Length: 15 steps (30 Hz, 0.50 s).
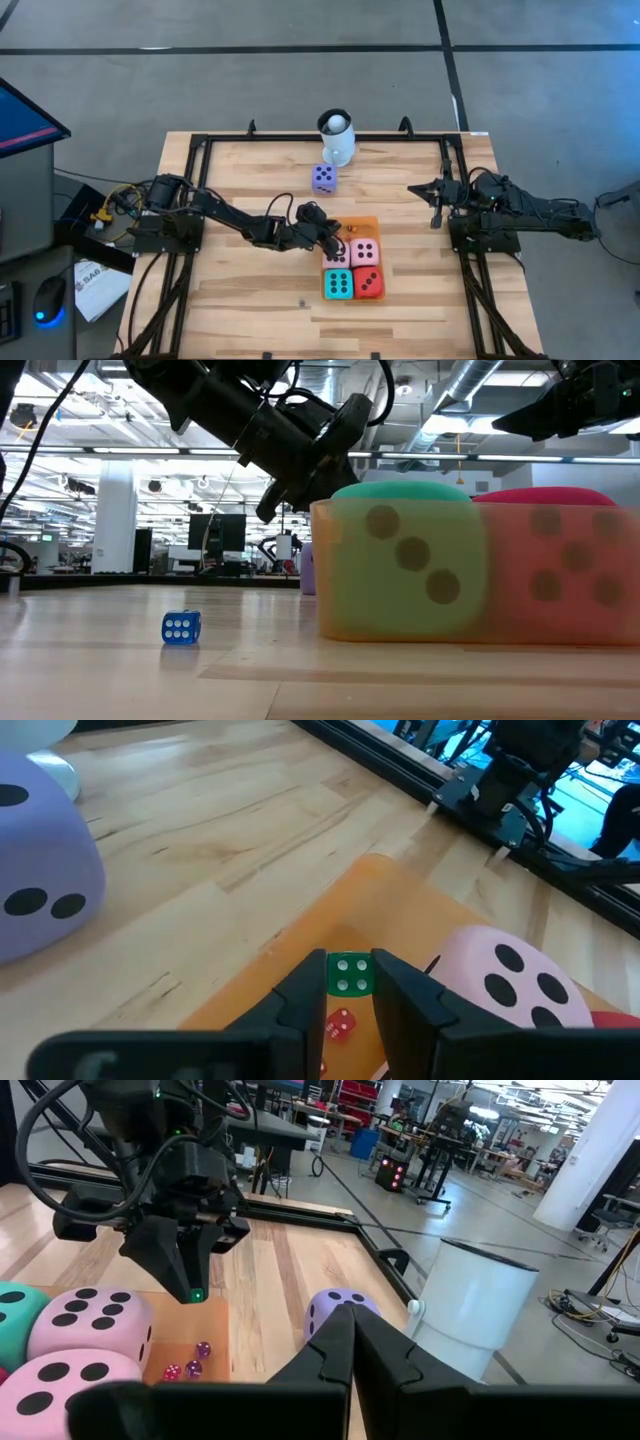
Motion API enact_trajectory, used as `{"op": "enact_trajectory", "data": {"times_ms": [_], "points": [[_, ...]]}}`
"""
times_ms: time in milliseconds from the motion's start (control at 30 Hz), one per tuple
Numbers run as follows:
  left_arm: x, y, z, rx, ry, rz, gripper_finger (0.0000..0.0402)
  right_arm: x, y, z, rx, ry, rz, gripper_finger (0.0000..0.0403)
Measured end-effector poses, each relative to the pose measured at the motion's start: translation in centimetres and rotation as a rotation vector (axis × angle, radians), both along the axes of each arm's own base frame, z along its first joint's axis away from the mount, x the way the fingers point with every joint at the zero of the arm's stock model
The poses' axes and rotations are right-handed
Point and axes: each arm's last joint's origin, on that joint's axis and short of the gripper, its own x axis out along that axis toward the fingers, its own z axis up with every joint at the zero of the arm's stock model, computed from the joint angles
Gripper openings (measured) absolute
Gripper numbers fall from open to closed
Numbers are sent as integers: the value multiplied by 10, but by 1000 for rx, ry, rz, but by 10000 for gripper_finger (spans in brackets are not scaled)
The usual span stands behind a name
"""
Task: Pick & Place Dice
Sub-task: Put the small green dice into the orange bin
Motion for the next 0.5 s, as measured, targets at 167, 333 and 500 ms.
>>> {"op": "enact_trajectory", "data": {"times_ms": [167,333,500], "points": [[-1,-3,0,40,19,-29,70,0,0,0,0,0,0,0],[-1,-5,0,57,28,-41,70,0,0,0,0,0,0,0],[0,-1,0,63,29,-35,70,0,0,0,0,0,0,0]]}}
